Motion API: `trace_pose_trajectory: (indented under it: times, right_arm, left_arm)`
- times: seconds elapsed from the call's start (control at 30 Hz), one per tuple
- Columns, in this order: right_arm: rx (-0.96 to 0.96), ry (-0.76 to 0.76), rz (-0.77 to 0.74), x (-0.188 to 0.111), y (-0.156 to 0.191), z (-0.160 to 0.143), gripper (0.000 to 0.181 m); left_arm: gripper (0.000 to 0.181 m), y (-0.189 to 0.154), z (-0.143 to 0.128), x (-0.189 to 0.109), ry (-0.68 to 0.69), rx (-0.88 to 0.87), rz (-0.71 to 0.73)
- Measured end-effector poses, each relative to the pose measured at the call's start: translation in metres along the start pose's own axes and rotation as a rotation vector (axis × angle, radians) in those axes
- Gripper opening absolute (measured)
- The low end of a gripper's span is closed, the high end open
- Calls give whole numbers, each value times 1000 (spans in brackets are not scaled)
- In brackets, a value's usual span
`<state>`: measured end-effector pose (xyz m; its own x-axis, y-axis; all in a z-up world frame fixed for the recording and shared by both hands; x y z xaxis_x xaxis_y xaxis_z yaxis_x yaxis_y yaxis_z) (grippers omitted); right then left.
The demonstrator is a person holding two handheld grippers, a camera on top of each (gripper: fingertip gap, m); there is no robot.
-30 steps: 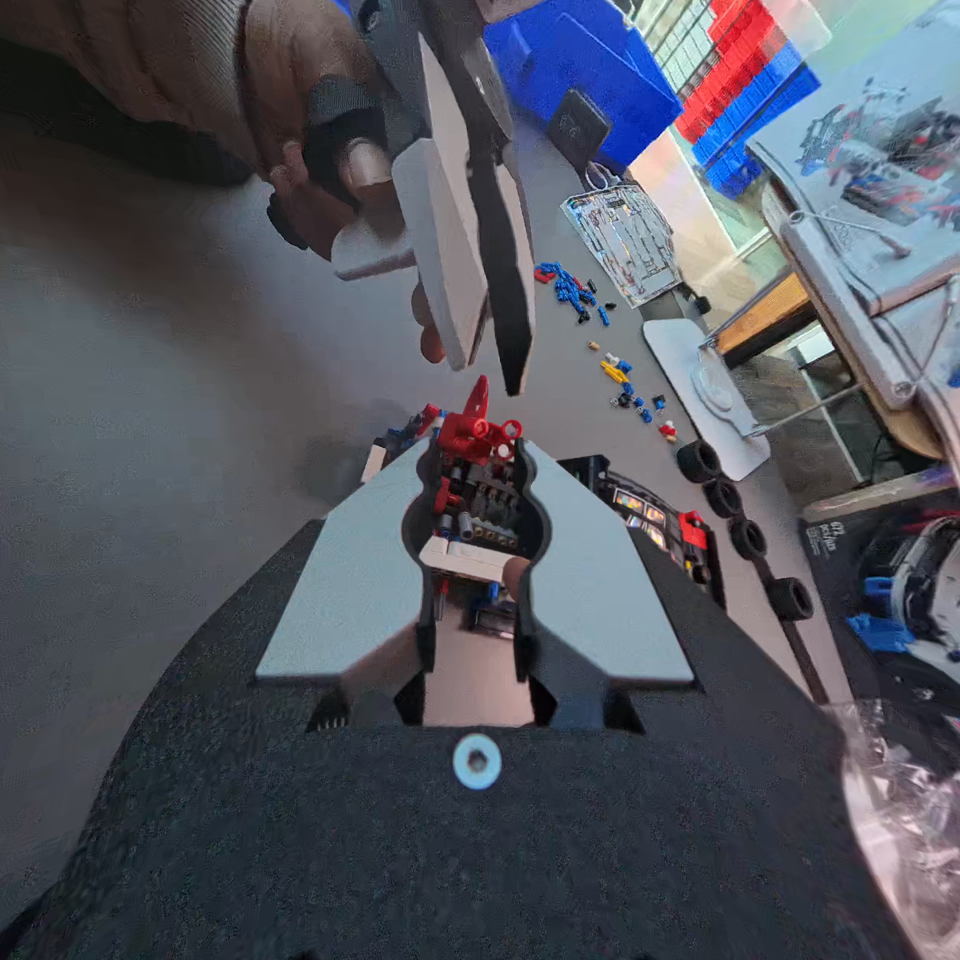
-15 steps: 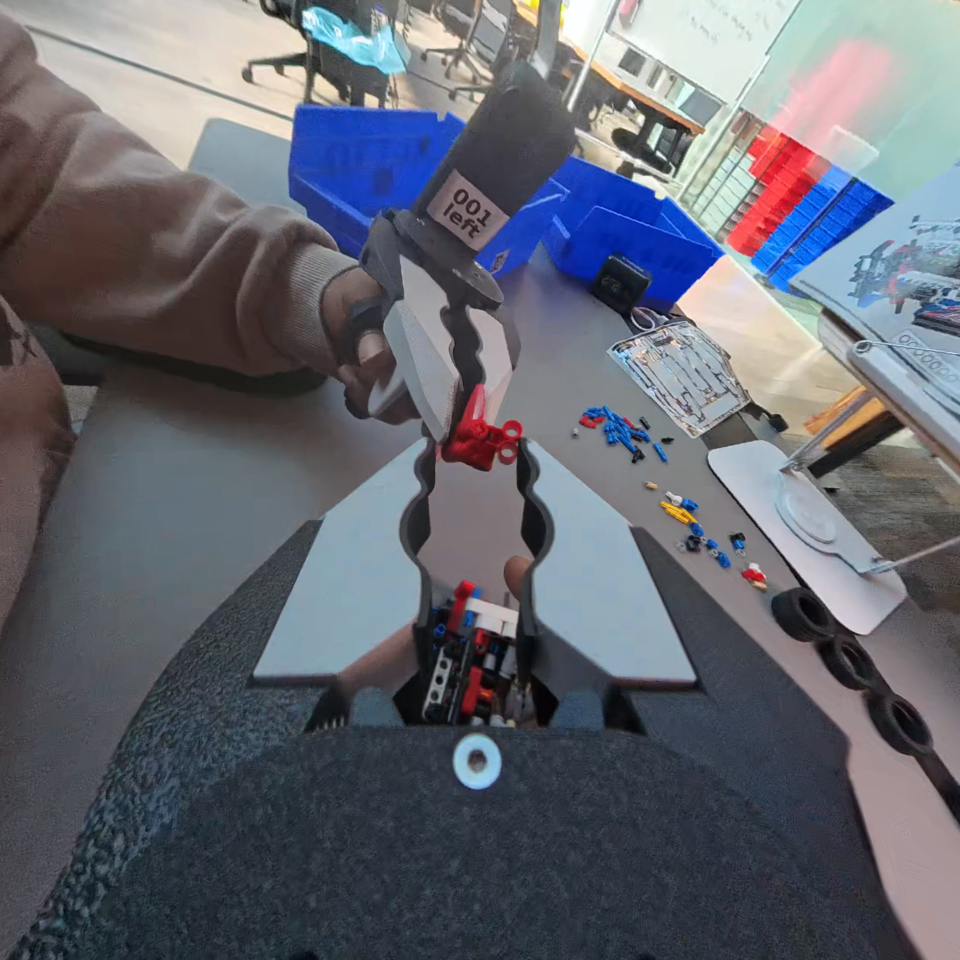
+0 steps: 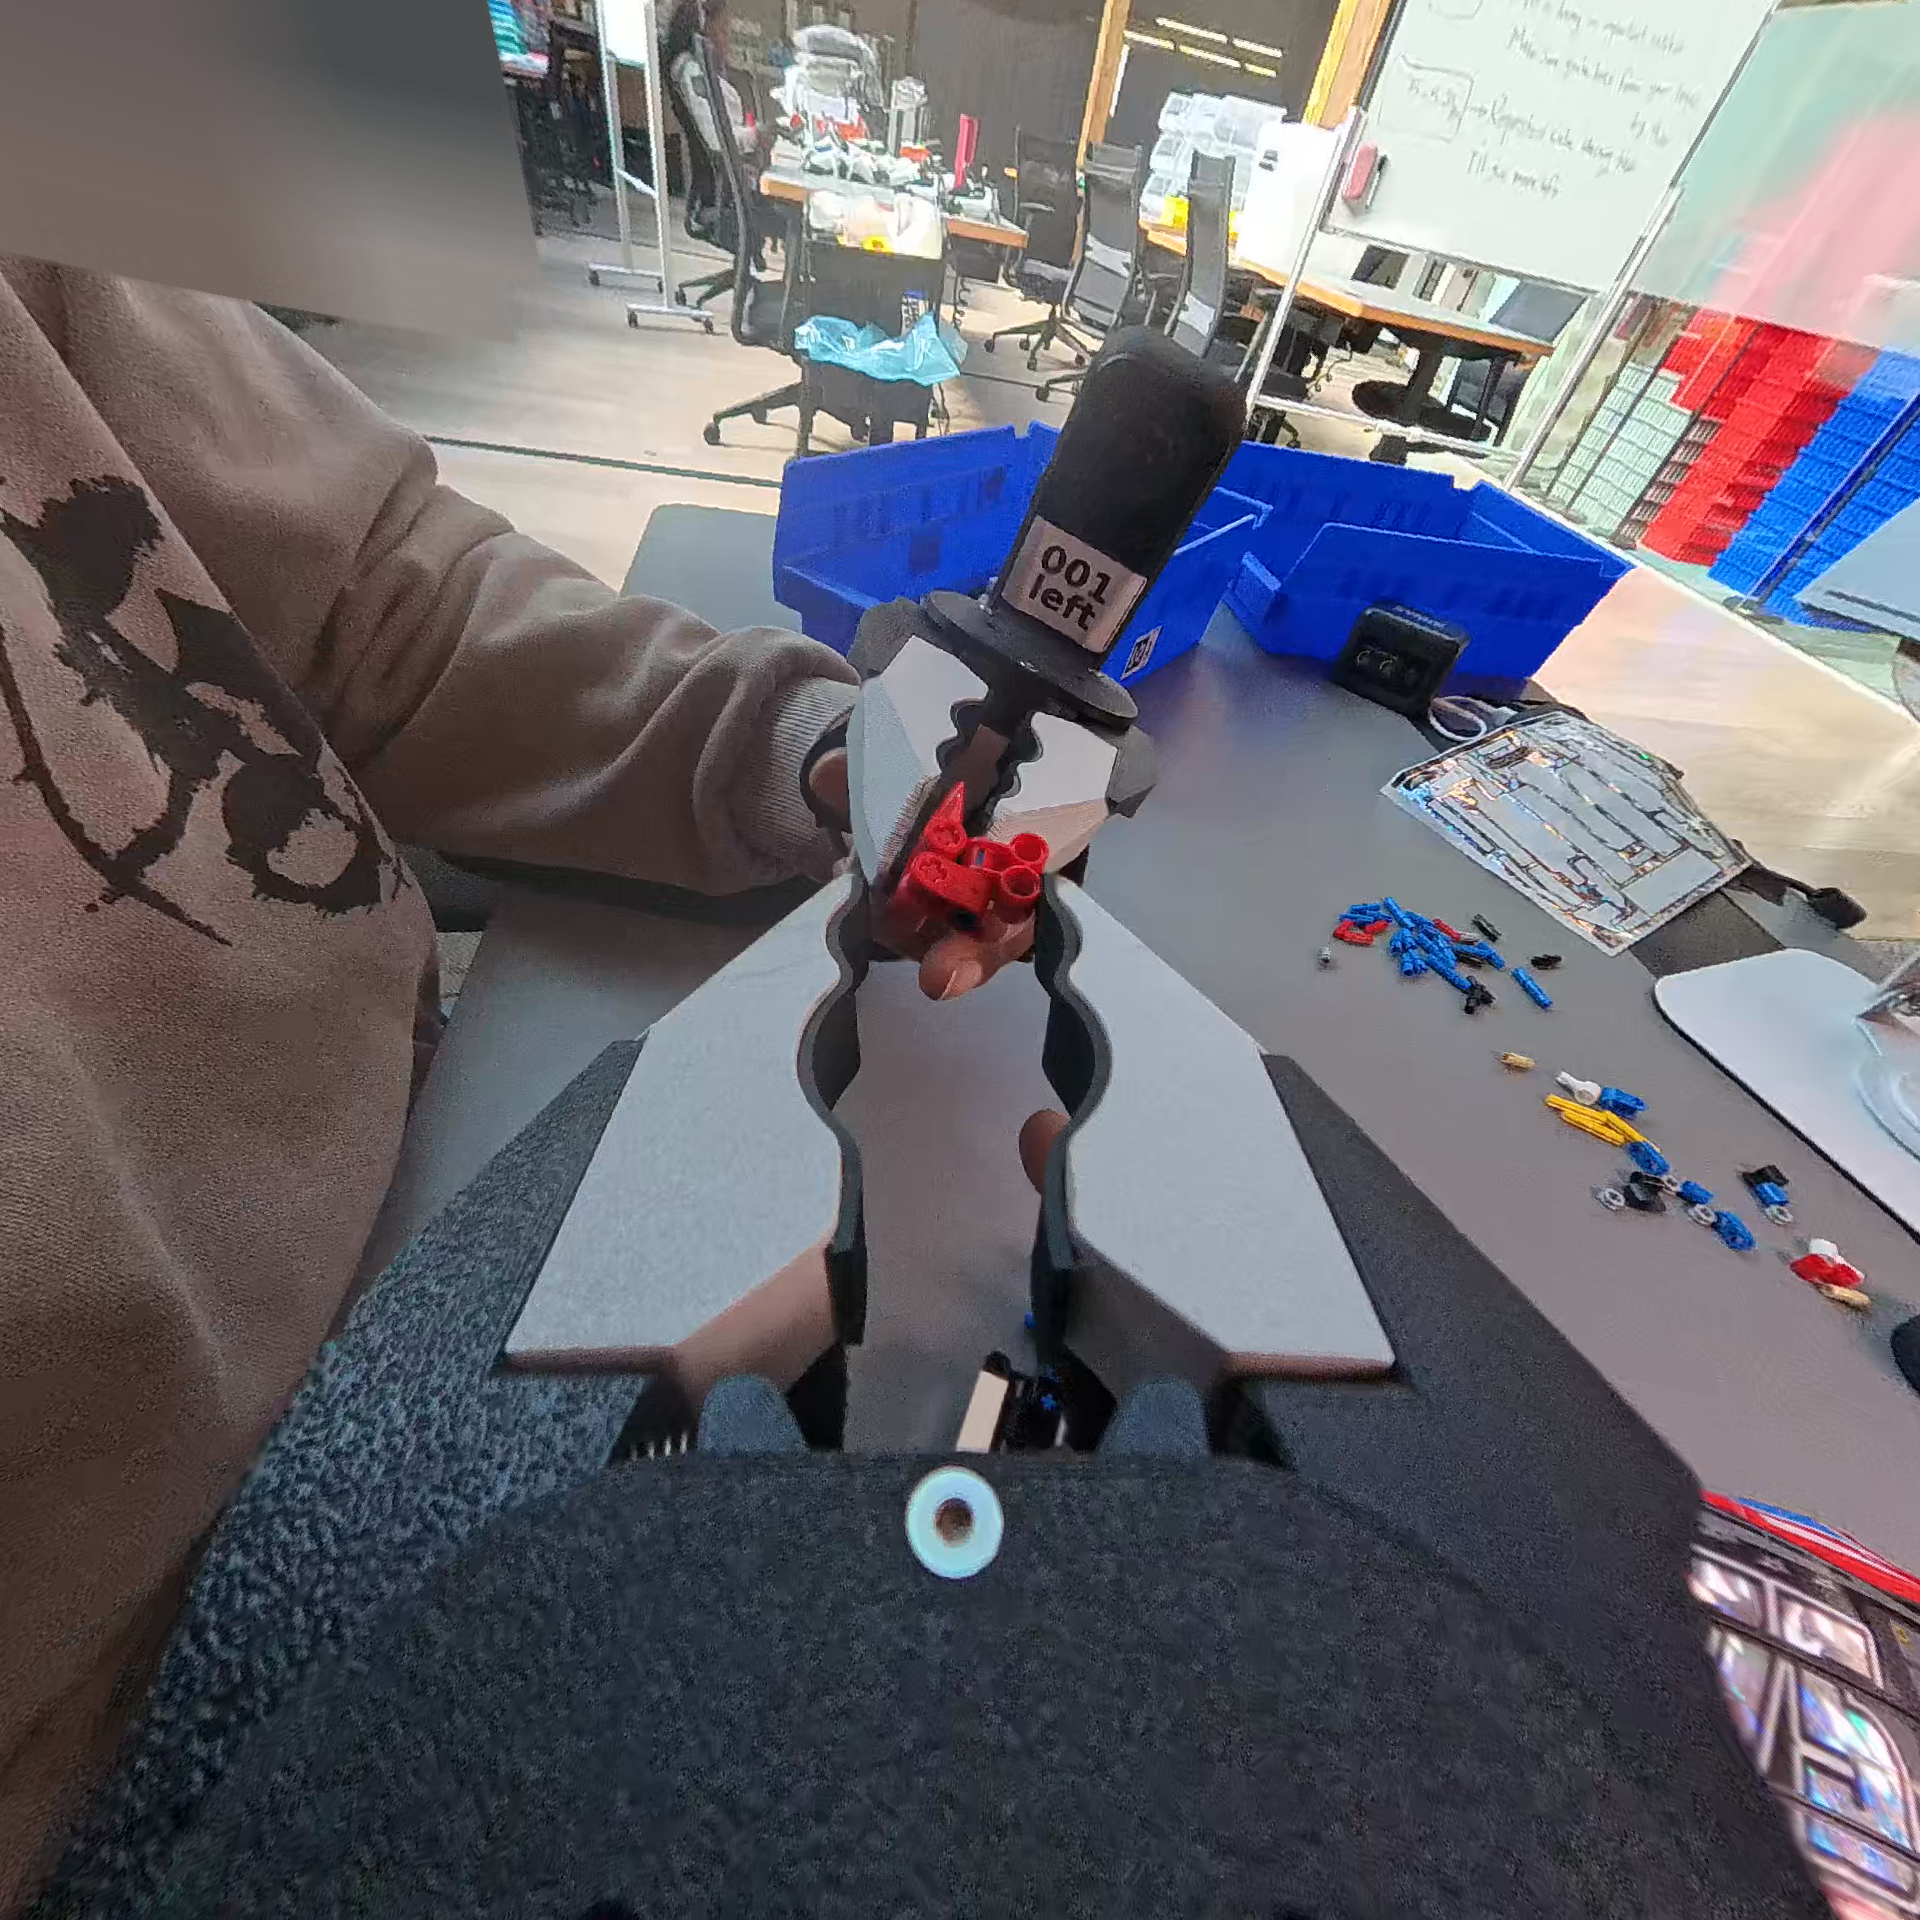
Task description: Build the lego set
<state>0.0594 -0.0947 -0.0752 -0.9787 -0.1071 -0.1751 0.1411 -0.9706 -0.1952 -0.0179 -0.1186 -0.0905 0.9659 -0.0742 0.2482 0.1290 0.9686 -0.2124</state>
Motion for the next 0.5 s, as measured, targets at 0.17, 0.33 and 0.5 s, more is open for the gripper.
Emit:
trace_pose_trajectory:
  times: [0.17,0.33,0.5]
  right_arm:
    - [124,-26,33,1,1,0,29]
    - [323,-61,91,2,-3,-4,23]
    - [218,-76,-29,4,-14,-6,20]
  left_arm:
    - [5,0,0,0,-65,-31,-57]
    - [5,4,1,-1,-132,-53,-50]
    - [6,11,4,-9,-171,-77,15]
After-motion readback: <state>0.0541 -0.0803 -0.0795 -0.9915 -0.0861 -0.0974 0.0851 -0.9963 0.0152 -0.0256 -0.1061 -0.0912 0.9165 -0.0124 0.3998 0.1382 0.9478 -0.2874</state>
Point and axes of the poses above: each gripper's, where its closed fingertips meet, x out along the fingers, z out of its top, y = z × x across the jaws, the point moved 5 cm from there along -x, back along the fingers, and after that the axes turned 11 degrees about -z, right-handed, at the moved point
